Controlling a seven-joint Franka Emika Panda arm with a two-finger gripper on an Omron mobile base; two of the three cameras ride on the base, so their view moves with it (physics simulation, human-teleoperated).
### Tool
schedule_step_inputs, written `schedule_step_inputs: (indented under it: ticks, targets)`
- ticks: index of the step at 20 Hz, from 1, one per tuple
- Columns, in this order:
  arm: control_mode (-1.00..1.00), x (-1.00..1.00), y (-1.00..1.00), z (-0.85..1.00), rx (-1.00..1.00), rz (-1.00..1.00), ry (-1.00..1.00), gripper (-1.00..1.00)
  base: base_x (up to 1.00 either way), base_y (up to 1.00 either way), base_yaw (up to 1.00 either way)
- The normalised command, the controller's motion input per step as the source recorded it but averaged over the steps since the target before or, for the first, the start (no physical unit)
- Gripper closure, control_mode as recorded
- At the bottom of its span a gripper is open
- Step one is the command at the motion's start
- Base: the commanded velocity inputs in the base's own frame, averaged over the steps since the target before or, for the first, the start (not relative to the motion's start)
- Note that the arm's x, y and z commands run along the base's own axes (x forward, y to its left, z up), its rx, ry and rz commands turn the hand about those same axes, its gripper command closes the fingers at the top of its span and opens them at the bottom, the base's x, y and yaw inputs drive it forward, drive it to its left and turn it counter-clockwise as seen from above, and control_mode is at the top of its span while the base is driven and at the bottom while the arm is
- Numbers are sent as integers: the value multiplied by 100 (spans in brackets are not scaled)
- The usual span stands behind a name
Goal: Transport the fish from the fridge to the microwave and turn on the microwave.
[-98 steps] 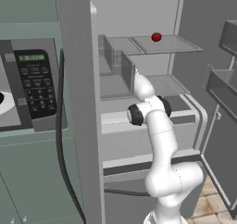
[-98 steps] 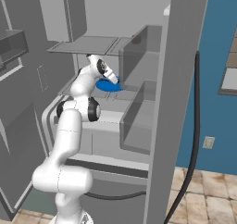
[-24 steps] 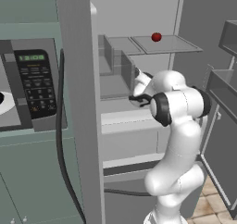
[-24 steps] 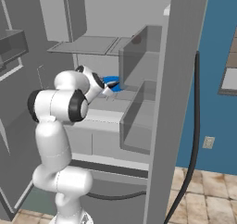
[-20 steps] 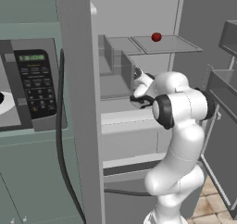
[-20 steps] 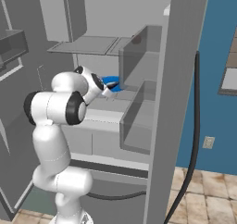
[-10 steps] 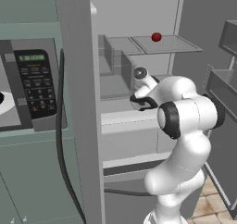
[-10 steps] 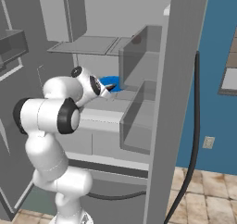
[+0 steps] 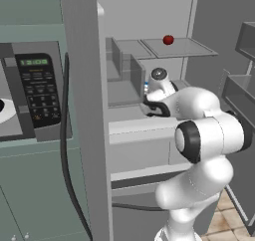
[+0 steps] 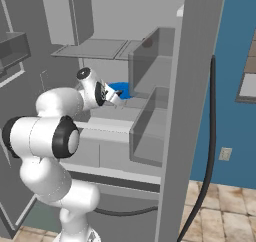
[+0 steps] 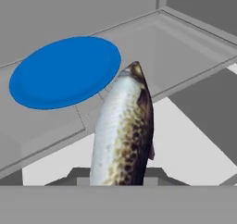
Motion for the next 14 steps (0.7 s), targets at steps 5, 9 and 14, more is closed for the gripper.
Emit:
schedule_step_inputs:
  ticks: [5,9,14]
  targets:
    - [-100,-33,-1,25,-5,14,7,100,0,0,0]
    - [-100,-35,0,23,-7,12,7,100,0,0,0]
    - [-100,-41,0,19,-6,6,8,100,0,0,0]
